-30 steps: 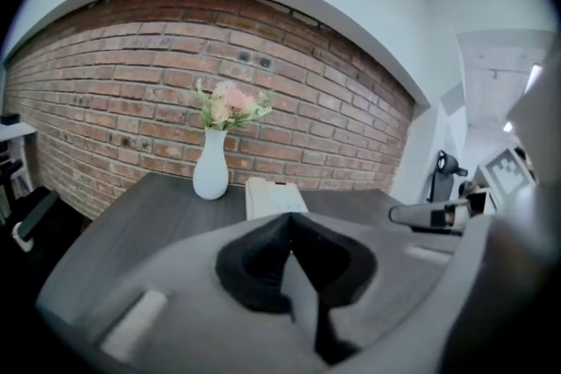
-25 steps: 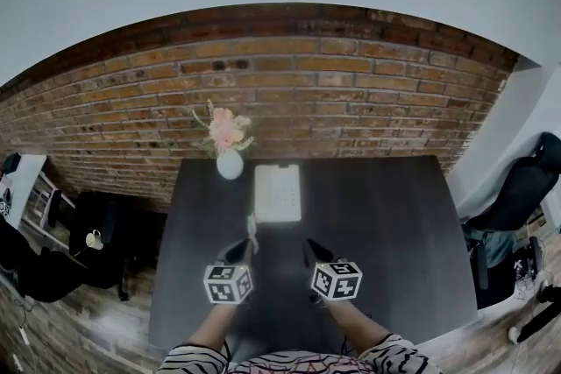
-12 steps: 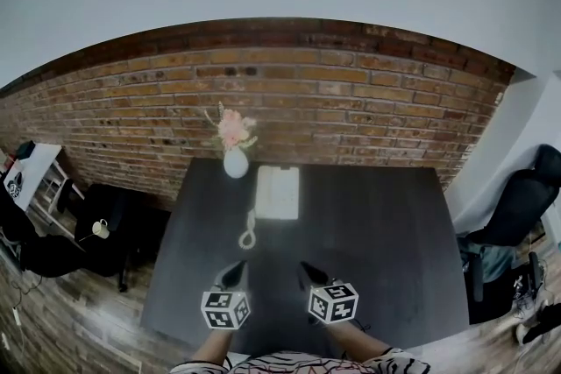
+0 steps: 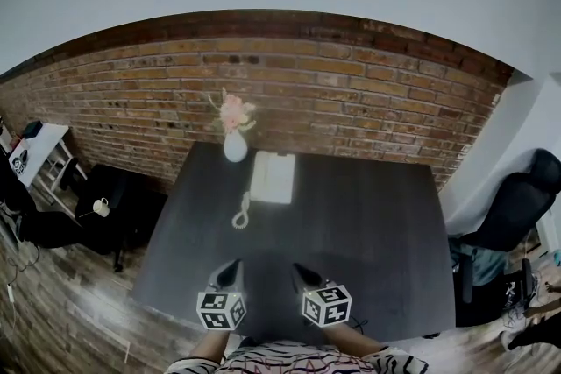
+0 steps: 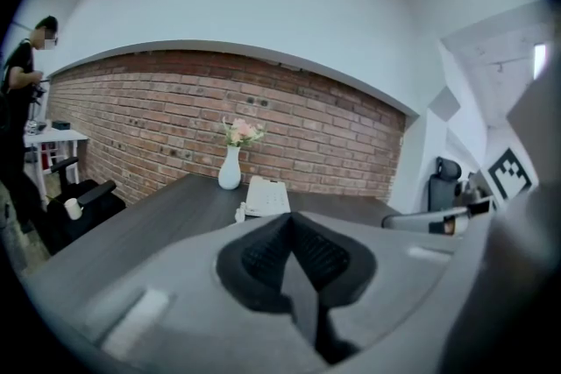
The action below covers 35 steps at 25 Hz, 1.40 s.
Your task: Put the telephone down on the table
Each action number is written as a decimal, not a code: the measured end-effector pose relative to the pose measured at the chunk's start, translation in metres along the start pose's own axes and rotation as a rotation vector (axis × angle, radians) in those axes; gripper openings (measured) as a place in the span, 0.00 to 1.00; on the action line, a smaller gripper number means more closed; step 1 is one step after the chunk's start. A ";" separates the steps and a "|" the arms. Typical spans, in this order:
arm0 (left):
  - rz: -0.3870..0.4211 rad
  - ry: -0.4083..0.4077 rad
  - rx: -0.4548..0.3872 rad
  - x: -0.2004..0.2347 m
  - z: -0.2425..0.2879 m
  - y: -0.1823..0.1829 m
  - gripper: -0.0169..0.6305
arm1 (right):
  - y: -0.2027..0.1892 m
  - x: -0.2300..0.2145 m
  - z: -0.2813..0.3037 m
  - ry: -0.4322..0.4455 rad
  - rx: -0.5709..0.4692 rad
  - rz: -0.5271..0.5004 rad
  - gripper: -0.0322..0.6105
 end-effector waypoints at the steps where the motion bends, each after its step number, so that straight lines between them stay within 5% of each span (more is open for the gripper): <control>1: -0.003 0.008 -0.002 -0.003 -0.005 -0.003 0.02 | -0.003 0.001 -0.005 0.005 0.006 -0.002 0.05; 16: -0.054 0.072 -0.014 -0.046 -0.048 -0.040 0.03 | -0.022 -0.011 -0.059 0.017 0.010 0.033 0.05; 35: -0.044 0.063 -0.022 -0.072 -0.049 -0.036 0.03 | -0.013 -0.024 -0.068 0.040 0.007 0.037 0.05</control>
Point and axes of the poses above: the fingertips, and each gripper's own axes: z forward along the fingers, x to its left, y out of its top, the point moved 5 cm from there along -z, backward along the fingers, and after that the axes turned 7 degrees about -z, right-handed, at the moved point
